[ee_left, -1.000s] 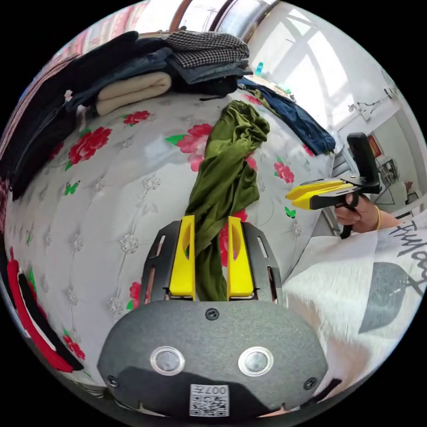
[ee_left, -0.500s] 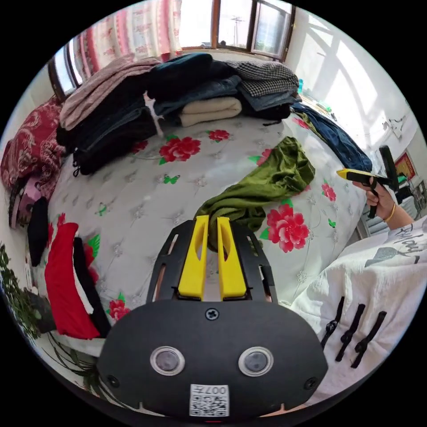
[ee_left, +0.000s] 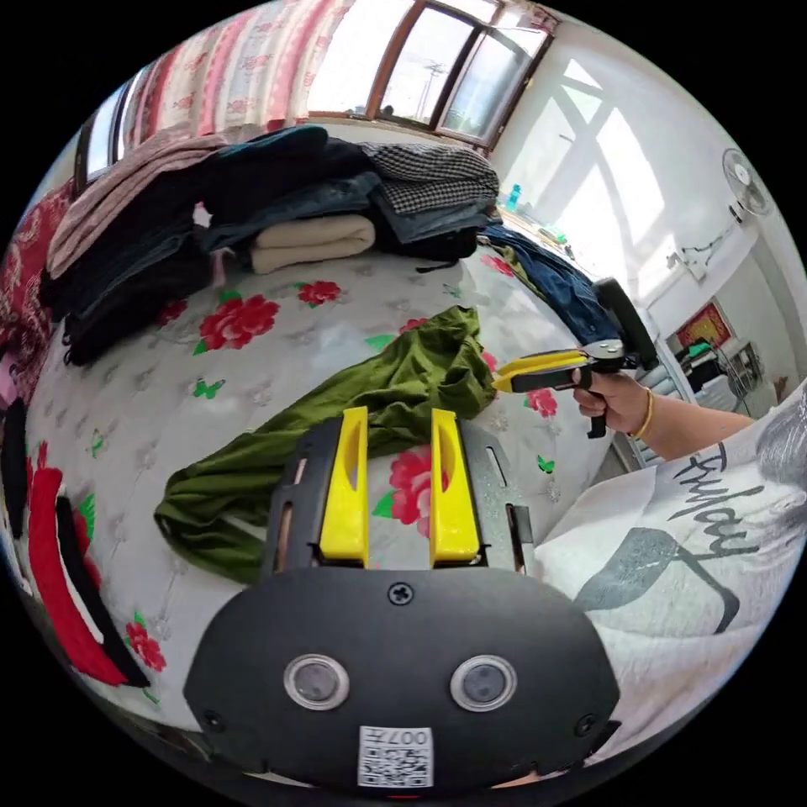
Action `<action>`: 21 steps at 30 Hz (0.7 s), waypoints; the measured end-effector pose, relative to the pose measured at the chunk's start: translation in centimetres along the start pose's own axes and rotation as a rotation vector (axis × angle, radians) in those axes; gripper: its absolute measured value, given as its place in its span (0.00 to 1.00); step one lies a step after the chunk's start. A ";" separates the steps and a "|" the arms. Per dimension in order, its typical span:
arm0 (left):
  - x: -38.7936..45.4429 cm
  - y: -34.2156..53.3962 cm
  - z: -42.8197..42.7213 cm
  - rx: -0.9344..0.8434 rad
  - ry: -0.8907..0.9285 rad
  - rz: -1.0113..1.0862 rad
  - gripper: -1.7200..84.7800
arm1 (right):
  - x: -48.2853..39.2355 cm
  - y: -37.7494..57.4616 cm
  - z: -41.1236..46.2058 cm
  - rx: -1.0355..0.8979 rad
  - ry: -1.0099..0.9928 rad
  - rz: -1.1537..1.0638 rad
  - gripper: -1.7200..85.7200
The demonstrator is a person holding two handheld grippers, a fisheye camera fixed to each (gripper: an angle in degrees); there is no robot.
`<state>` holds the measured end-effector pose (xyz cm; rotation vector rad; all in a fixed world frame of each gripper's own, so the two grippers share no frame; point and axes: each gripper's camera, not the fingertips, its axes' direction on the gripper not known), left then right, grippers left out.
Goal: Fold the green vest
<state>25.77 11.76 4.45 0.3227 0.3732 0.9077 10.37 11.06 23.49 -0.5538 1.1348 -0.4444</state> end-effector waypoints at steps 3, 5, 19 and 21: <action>2.7 -3.3 4.7 -0.039 0.111 0.080 0.15 | 3.2 -1.1 -1.9 0.049 0.039 0.063 0.13; 3.3 -4.8 7.7 -0.099 0.100 0.099 0.14 | 5.1 -2.2 -2.8 0.079 0.068 0.094 0.13; -5.6 4.4 -0.1 -0.095 0.192 -0.236 0.01 | 11.8 -7.0 4.3 -0.076 0.158 0.083 0.03; -6.9 6.4 -3.2 -0.024 0.172 -0.310 0.01 | 11.6 -6.0 3.2 -0.038 0.124 0.071 0.03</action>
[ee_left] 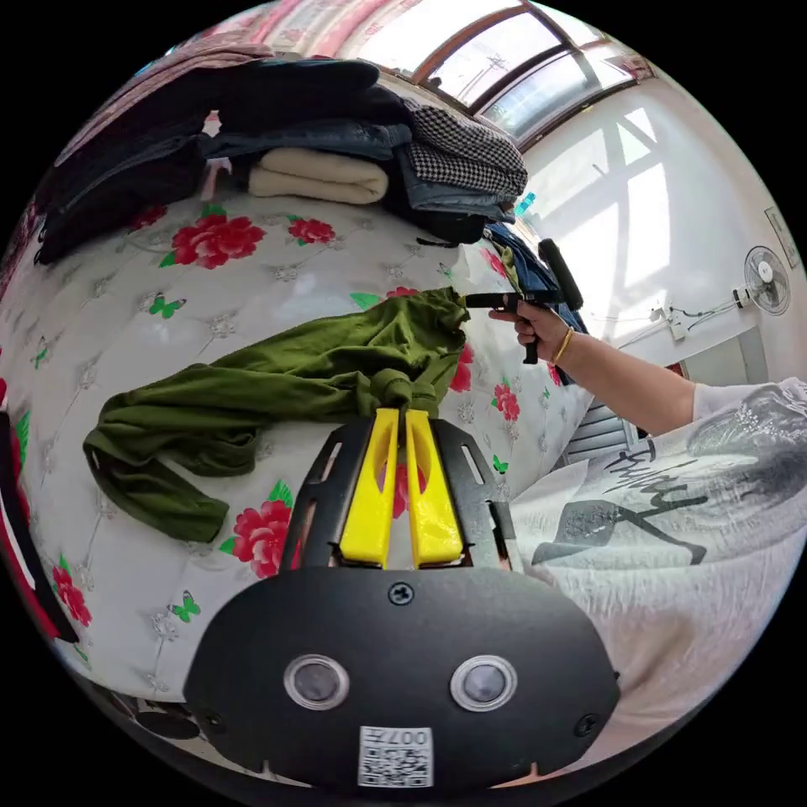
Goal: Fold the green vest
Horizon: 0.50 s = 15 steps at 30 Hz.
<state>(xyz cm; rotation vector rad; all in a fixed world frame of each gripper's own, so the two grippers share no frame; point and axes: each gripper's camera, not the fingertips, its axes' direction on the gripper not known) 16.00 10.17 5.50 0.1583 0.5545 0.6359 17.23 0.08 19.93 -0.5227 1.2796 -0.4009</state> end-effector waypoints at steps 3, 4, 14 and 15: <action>-1.8 2.5 -5.6 0.169 -0.024 -0.084 0.01 | 0.5 3.1 -5.5 0.224 -0.171 0.009 0.02; -2.4 3.3 -7.7 0.241 -0.016 -0.106 0.01 | 0.7 4.7 -8.4 0.329 -0.258 0.007 0.02; 0.7 9.0 -26.7 0.879 0.187 0.134 0.01 | -3.2 22.0 -30.4 1.032 -0.475 -0.333 0.02; 2.1 9.9 -28.3 0.912 0.187 0.194 0.01 | -4.0 24.2 -31.6 1.065 -0.441 -0.361 0.02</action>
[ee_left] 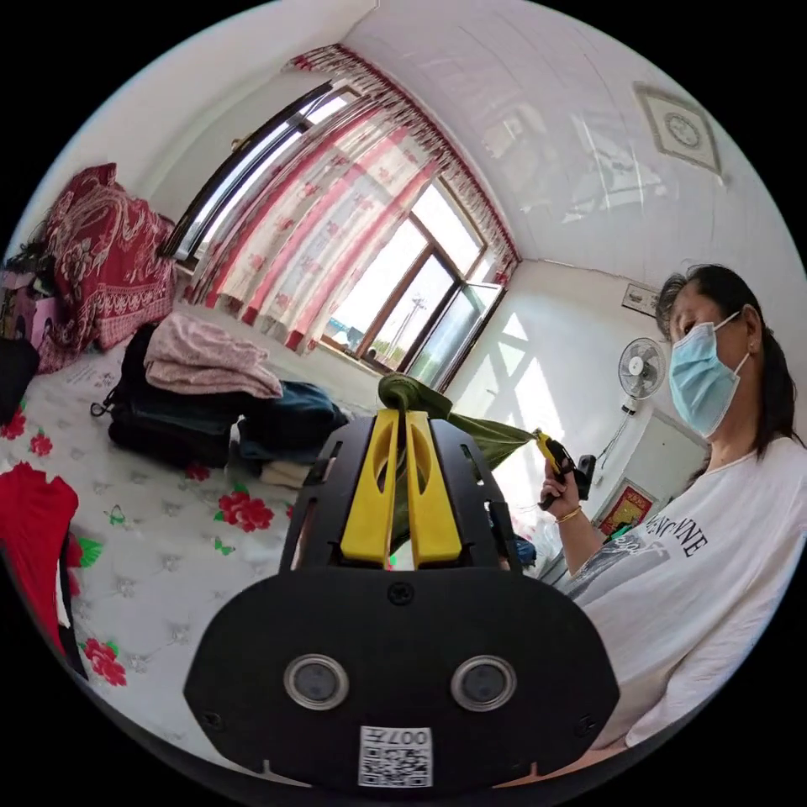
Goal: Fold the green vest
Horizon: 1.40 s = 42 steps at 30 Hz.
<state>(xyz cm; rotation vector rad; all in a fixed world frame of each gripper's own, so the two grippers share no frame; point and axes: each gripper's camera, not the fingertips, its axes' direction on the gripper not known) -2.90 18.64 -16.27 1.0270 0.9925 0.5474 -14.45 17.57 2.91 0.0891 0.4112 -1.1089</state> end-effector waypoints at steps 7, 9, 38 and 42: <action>3.9 4.2 -4.7 -0.123 -0.030 0.038 0.01 | -7.2 5.3 -7.2 -0.156 0.191 -0.135 0.02; 2.8 6.9 -5.0 -0.197 -0.045 -0.057 0.01 | -6.4 7.9 -7.9 -0.253 0.200 -0.063 0.02; 4.2 1.8 0.3 -0.116 0.109 0.155 0.01 | -1.4 5.5 -6.8 -0.182 0.073 -0.089 0.02; 1.5 11.1 1.8 -0.312 -0.004 0.008 0.01 | 0.4 13.5 -4.9 -0.414 0.210 0.090 0.02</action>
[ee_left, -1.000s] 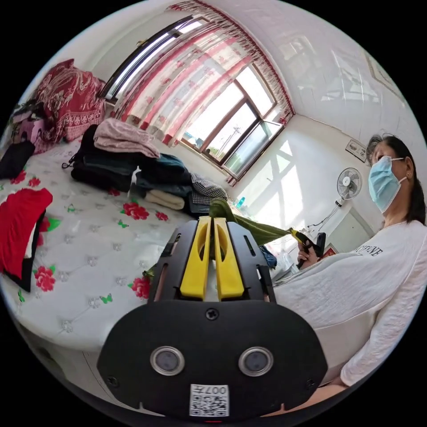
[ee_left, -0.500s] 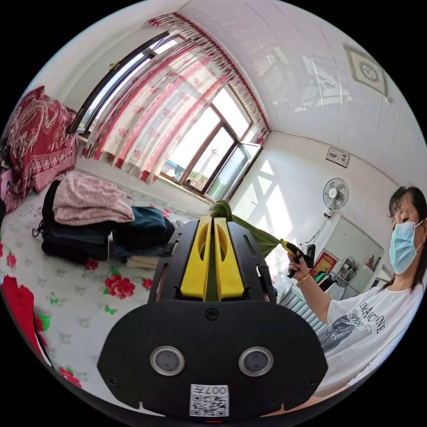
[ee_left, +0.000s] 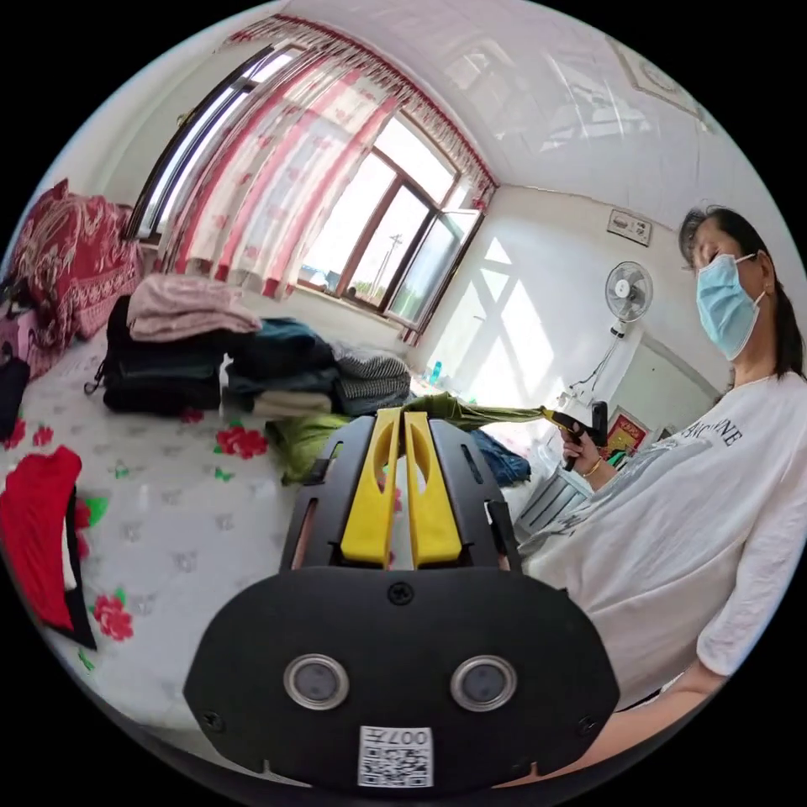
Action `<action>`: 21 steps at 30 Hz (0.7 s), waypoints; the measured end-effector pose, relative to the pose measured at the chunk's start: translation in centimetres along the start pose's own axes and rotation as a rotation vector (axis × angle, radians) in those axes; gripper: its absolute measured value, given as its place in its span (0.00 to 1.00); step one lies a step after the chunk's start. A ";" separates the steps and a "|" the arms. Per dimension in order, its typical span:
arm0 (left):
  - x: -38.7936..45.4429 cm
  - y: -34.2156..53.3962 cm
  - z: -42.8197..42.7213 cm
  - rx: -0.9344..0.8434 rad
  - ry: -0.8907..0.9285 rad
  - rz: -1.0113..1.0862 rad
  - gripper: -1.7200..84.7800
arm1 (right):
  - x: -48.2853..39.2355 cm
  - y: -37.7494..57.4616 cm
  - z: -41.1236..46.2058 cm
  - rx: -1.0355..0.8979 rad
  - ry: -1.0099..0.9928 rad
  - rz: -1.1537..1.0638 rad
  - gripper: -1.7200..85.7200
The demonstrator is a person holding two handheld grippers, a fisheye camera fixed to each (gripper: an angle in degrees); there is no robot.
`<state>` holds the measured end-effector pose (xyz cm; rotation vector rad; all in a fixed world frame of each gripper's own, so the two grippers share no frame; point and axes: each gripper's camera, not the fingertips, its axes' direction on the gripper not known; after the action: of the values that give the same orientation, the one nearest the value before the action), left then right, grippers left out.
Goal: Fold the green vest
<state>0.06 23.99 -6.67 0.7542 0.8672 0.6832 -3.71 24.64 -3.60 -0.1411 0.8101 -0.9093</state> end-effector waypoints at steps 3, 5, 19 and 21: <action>-2.8 6.2 4.1 -0.168 -0.027 -0.208 0.01 | 2.6 4.8 4.6 -0.182 -0.009 0.201 0.02; -4.0 8.9 5.9 -0.235 -0.015 -0.317 0.01 | 3.9 7.0 6.4 -0.243 -0.044 0.304 0.02; -8.2 5.9 12.2 -0.259 -0.082 -0.433 0.02 | 5.9 0.0 13.0 -0.238 -0.073 0.359 0.03; -10.1 4.8 13.7 -0.247 -0.169 -0.497 0.06 | 6.7 -2.0 15.7 -0.235 -0.026 0.387 0.05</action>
<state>5.91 14.75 7.28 0.3456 0.7579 0.2700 8.03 14.98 4.49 -0.1925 0.8814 -0.4463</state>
